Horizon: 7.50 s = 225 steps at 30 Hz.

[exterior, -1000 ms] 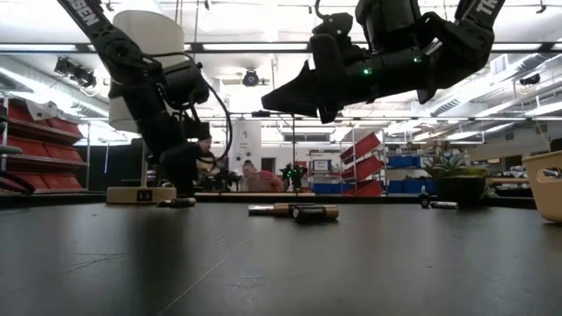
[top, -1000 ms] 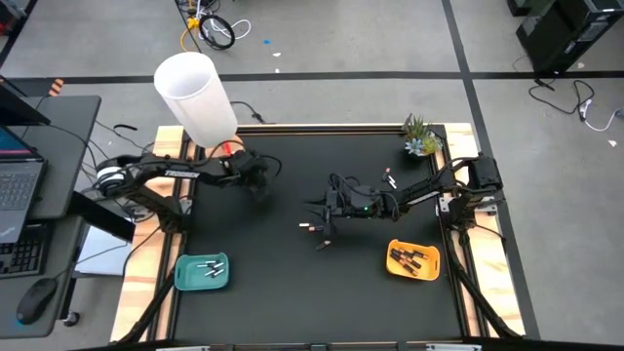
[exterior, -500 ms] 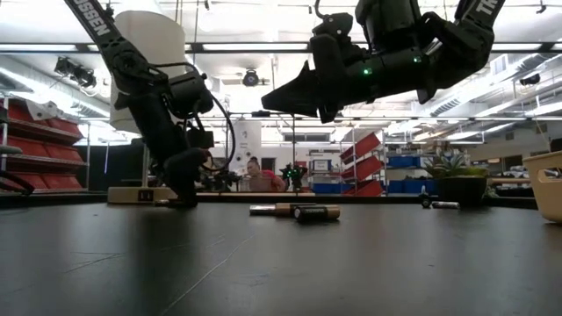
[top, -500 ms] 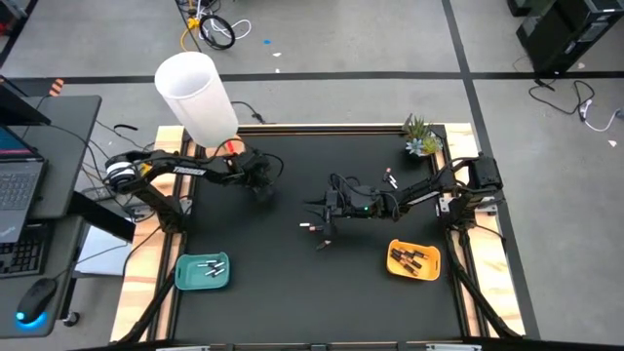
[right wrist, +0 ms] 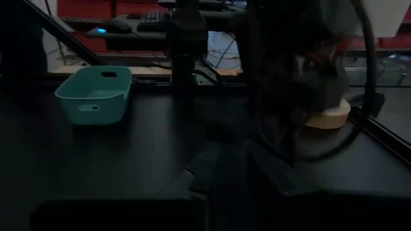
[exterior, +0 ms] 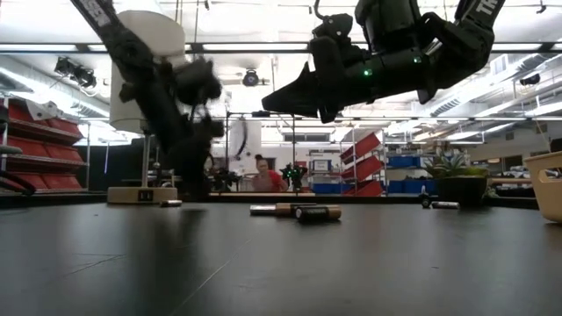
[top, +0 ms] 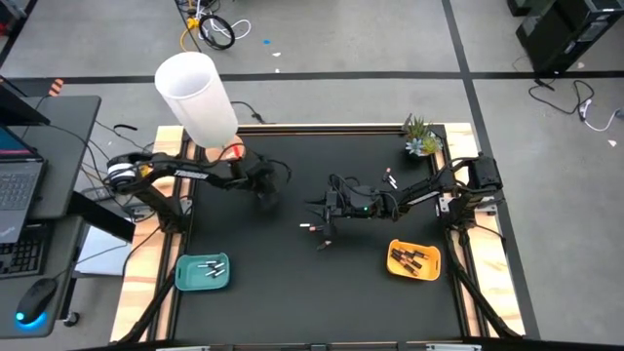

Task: Sort batteries
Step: Put the black battery into the yellow bin

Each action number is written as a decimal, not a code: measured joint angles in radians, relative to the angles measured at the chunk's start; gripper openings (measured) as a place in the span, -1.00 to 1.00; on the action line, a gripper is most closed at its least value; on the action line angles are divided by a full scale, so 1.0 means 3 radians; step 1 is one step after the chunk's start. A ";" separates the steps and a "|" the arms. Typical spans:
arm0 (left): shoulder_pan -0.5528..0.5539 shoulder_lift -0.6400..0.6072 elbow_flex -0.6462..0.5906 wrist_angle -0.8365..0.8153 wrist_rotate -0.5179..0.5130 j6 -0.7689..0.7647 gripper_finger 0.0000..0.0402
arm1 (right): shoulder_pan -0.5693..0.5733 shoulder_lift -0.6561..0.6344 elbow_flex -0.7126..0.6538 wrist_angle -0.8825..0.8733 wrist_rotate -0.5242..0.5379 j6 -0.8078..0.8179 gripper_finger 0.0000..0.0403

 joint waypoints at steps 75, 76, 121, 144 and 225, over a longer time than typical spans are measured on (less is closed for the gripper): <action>-0.1296 -0.0121 0.0146 0.1989 -0.0061 0.0579 0.26 | 0.1663 -0.1907 -0.0005 -0.5548 -0.1414 0.4174 -0.82; -0.1296 -0.0122 0.0146 0.1990 -0.0061 0.0579 0.26 | 0.1678 -0.1864 -0.0029 -0.5579 -0.1450 0.4230 -0.82; -0.1316 -0.0126 0.0146 0.1898 -0.0045 0.0509 0.26 | 0.0393 -0.1492 0.1163 -0.7296 0.0566 0.2716 -0.32; -0.1319 -0.0126 0.0146 0.1712 -0.0002 0.0400 0.26 | -0.2196 -0.1293 -0.0011 -0.4753 0.0124 0.1857 -0.14; -0.1400 -0.0121 0.0146 0.2341 -0.0047 0.0226 0.26 | 0.0456 -0.2222 -0.0011 -0.2882 0.0563 0.1072 -0.88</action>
